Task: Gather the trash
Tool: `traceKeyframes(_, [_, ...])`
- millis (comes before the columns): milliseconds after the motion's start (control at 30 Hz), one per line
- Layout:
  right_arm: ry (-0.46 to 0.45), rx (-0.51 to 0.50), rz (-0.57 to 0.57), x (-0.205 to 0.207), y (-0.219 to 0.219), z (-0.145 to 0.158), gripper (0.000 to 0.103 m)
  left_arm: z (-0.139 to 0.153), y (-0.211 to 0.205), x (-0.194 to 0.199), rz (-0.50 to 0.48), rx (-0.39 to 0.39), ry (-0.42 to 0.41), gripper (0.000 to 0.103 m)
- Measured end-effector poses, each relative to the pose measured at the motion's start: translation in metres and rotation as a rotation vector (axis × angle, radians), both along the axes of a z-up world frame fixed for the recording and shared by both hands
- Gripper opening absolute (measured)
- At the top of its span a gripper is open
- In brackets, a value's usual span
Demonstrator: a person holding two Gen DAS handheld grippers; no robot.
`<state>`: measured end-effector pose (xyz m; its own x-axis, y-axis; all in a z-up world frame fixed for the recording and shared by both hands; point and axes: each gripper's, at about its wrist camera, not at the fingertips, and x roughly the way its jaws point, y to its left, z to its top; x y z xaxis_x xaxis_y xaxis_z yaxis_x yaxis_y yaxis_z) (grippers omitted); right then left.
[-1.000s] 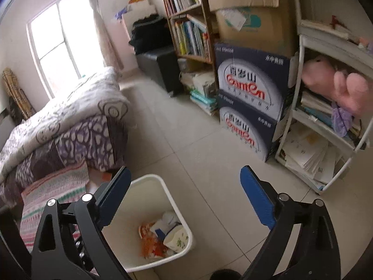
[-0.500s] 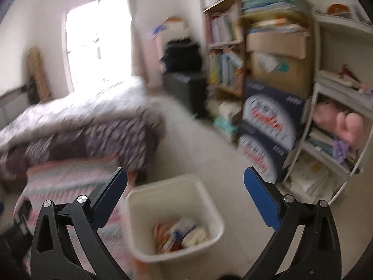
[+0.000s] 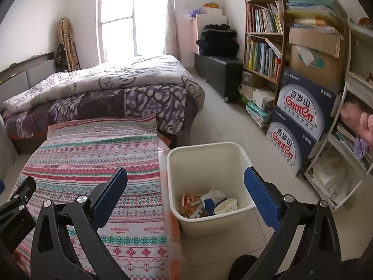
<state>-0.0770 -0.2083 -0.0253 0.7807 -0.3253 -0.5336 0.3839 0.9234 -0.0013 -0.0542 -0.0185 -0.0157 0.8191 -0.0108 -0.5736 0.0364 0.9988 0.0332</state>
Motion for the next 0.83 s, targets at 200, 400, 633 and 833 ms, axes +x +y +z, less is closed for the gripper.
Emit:
traceKeyframes(200, [0.002,-0.023,0.009,0.0028,0.0073,-0.0052,0.096,0.0019,0.0011,0.0009,0.0,-0.011,0.001,0.096])
traceKeyframes(400, [-0.009,0.008,0.009,0.0004,0.0014,-0.0057,0.096,0.0034,-0.0032,0.0,-0.01,-0.016,0.004,0.096])
traceKeyframes(633, [-0.024,0.005,0.014,-0.0027,0.0007,-0.0047,0.096,0.0025,-0.0063,0.0011,-0.019,-0.014,0.016,0.096])
traceKeyframes(833, [-0.025,0.011,0.012,-0.0035,-0.0005,-0.0042,0.096,0.0013,-0.0083,0.0007,-0.027,-0.014,0.023,0.096])
